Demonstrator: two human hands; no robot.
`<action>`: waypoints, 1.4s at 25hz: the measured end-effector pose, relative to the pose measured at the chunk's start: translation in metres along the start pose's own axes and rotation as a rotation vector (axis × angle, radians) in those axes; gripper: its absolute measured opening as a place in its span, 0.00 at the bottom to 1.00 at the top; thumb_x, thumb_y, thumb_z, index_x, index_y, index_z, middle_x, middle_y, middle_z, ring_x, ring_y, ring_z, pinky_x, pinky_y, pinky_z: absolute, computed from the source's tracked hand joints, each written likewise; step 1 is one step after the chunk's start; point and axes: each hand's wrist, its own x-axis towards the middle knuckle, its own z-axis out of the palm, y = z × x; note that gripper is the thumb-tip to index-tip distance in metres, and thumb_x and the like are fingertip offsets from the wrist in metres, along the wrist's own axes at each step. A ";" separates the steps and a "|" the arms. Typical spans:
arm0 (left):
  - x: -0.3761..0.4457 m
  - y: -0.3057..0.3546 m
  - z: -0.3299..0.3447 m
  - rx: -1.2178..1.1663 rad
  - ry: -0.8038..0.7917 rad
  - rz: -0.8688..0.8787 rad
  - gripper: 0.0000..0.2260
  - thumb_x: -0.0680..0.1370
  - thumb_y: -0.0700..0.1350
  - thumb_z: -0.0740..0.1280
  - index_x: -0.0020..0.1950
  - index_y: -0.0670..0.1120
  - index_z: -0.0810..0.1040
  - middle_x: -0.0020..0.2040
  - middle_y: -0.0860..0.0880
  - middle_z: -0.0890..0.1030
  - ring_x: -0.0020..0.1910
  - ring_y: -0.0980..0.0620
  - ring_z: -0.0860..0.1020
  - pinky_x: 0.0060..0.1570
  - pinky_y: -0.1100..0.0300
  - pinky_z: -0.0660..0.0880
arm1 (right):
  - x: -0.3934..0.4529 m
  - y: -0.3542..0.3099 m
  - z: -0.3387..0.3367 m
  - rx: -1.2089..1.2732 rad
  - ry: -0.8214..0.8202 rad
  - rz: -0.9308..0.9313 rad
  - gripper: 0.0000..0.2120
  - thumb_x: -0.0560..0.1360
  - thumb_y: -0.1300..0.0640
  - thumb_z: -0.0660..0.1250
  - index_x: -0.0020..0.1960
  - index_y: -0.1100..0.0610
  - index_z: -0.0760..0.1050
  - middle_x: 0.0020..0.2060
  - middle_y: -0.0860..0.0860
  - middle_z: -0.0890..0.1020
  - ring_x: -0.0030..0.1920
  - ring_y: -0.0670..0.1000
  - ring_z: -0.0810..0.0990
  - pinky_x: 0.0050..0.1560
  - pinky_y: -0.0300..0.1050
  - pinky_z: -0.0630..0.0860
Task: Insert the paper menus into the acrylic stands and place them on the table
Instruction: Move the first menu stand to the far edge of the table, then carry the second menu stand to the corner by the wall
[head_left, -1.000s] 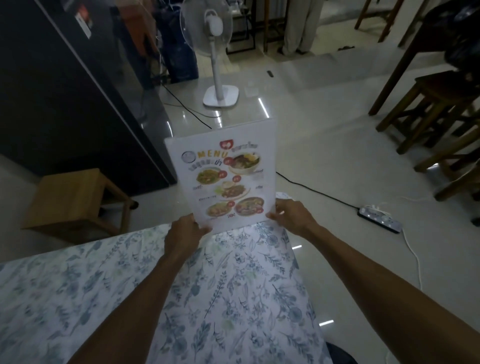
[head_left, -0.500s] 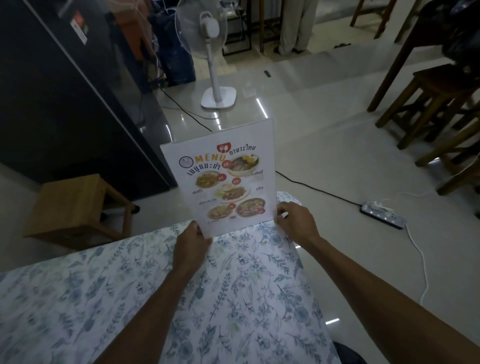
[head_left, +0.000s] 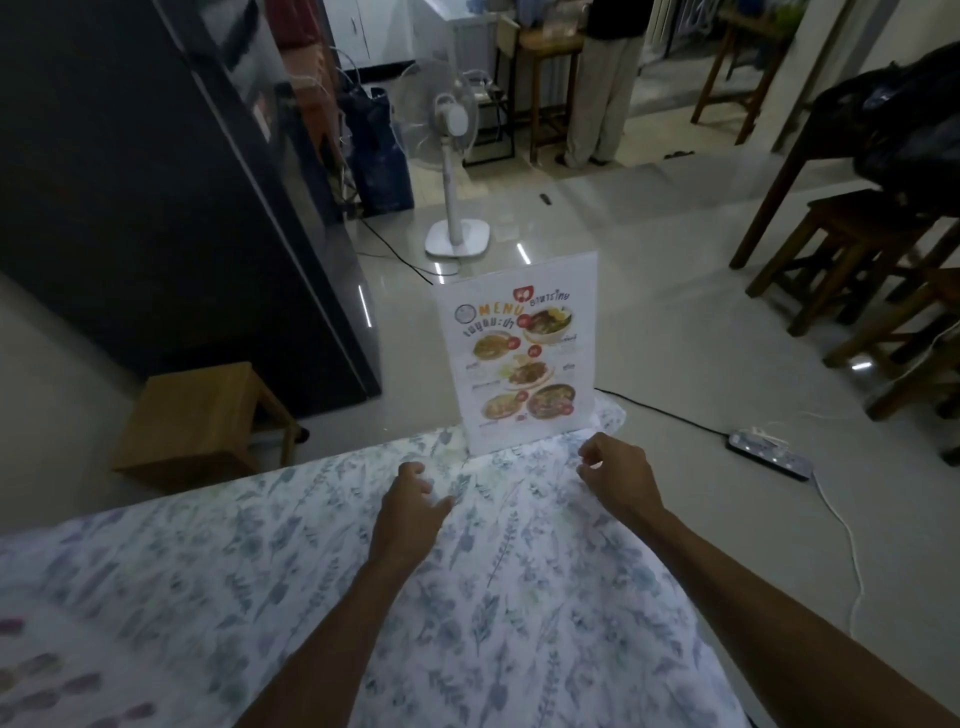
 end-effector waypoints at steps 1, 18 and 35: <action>-0.011 -0.011 -0.010 0.005 -0.006 0.008 0.26 0.73 0.48 0.75 0.66 0.46 0.69 0.55 0.48 0.79 0.48 0.51 0.78 0.42 0.62 0.72 | -0.016 -0.008 0.006 -0.002 0.001 -0.011 0.07 0.72 0.59 0.72 0.50 0.56 0.81 0.45 0.52 0.86 0.46 0.54 0.83 0.48 0.48 0.80; -0.248 -0.280 -0.241 0.118 -0.006 0.003 0.22 0.75 0.54 0.71 0.65 0.49 0.70 0.53 0.53 0.78 0.50 0.54 0.78 0.47 0.59 0.73 | -0.323 -0.211 0.194 0.047 -0.275 -0.110 0.07 0.71 0.56 0.72 0.46 0.45 0.77 0.42 0.46 0.84 0.44 0.49 0.83 0.47 0.48 0.81; -0.192 -0.341 -0.332 -0.053 0.231 -0.258 0.22 0.72 0.48 0.76 0.62 0.45 0.74 0.55 0.48 0.80 0.50 0.48 0.80 0.47 0.58 0.75 | -0.275 -0.276 0.253 0.002 -0.441 -0.259 0.22 0.73 0.52 0.75 0.65 0.54 0.76 0.58 0.52 0.82 0.51 0.53 0.82 0.54 0.48 0.79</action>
